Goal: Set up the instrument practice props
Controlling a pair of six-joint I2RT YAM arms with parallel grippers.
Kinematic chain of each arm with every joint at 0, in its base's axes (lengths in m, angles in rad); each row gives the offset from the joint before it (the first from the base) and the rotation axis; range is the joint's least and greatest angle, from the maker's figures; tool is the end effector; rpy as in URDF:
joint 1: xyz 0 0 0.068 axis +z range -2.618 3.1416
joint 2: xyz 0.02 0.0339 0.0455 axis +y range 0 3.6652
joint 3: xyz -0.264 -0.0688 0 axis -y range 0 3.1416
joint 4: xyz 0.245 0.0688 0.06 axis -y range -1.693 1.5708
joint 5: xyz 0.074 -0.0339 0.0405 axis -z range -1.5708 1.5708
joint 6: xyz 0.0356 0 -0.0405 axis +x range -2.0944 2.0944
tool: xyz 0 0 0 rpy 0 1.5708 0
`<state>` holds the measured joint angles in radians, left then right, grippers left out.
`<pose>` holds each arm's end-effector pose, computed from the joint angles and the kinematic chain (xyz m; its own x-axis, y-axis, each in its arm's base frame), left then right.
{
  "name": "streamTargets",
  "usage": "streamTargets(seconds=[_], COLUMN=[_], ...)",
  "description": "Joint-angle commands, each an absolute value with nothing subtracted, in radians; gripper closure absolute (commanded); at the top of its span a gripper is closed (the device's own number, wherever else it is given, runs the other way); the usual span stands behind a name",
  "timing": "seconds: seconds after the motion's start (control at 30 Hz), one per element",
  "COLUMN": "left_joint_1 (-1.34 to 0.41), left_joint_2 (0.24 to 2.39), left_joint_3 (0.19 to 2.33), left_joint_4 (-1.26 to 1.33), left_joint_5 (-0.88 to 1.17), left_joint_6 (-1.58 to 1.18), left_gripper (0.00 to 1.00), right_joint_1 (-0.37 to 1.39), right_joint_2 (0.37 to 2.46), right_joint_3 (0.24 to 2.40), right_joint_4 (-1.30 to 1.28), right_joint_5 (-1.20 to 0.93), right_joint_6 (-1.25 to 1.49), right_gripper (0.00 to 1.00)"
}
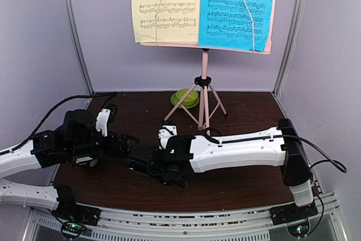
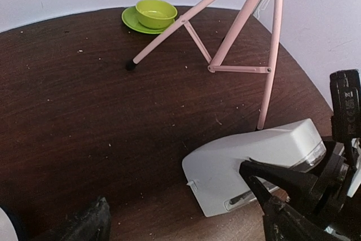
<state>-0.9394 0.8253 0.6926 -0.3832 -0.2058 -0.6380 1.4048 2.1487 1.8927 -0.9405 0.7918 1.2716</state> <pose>0.1159 -0.1462 0.2808 -0.6420 -0.1097 -0.7588 0.3770 0.8166 -0.4371 0.0998 0.4422 0.2385 -0.6664 0.0856 -0.7407 -0.0446 0.9870 0.1541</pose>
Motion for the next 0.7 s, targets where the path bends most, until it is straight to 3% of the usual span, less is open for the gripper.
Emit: streamTargets(seconds=[0.0,0.03,0.2,0.3,0.67], left_joint_1=[-0.934,-0.934,-0.934,-0.934,-0.939], left_joint_2=[0.814,0.812,0.806,0.8,0.811], left_joint_3=[0.692,0.692,0.694,0.703,0.81], left_joint_4=[-0.395,-0.398,-0.411,-0.424,-0.484], left_joint_5=[-0.217,-0.216,-0.215,-0.218,-0.238], left_joint_6=[-0.643,-0.644,-0.639,-0.636,-0.738], left_gripper=[0.04,0.04,0.02,0.02,0.02], right_joint_1=[1.416,1.415,1.417,1.432,1.438], right_joint_2=[2.216,2.225,2.188,2.105,1.729], right_joint_3=[2.058,2.06,1.995,1.901,1.502], right_joint_4=[-1.217,-1.231,-1.083,-0.915,-0.535], right_joint_5=[0.939,0.934,0.89,0.907,0.913], right_joint_6=[1.521,1.542,1.502,1.408,1.155], right_gripper=[0.76,0.7,0.18,0.01,0.0])
